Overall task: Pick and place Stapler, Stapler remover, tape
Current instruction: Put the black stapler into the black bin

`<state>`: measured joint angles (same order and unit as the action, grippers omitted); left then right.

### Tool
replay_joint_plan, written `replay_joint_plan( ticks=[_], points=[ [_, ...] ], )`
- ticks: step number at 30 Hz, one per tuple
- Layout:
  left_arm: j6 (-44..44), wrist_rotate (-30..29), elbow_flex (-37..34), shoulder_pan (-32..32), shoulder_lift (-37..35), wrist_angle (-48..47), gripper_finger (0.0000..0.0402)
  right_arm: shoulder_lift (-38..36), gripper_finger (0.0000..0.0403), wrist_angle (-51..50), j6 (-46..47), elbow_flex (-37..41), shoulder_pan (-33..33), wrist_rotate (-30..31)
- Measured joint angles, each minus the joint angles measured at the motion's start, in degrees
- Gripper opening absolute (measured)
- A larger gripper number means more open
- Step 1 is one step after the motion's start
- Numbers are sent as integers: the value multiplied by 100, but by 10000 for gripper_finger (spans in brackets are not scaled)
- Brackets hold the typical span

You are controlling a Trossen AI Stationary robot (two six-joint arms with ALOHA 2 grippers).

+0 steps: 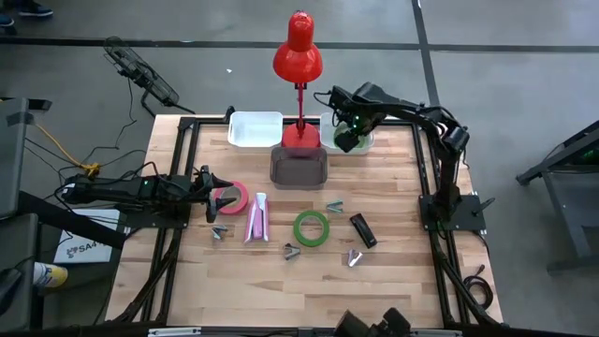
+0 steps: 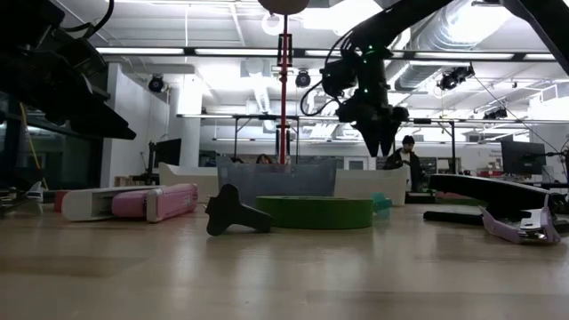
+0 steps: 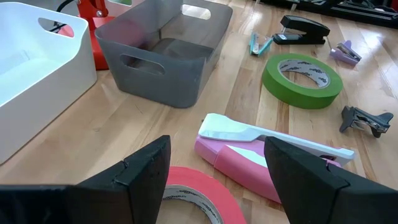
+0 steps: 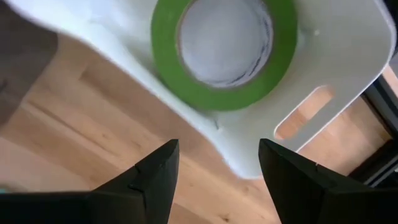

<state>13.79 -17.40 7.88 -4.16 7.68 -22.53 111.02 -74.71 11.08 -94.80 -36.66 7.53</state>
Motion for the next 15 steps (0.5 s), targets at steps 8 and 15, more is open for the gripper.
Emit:
replay_joint_plan(
  ticks=[8,15],
  points=[
    [1,1,0,1,1,1,257,0,212,-450,318,0,632,558],
    [1,-1,0,1,2,-1,257,0,212,-526,548,2,1387,678]
  ],
)
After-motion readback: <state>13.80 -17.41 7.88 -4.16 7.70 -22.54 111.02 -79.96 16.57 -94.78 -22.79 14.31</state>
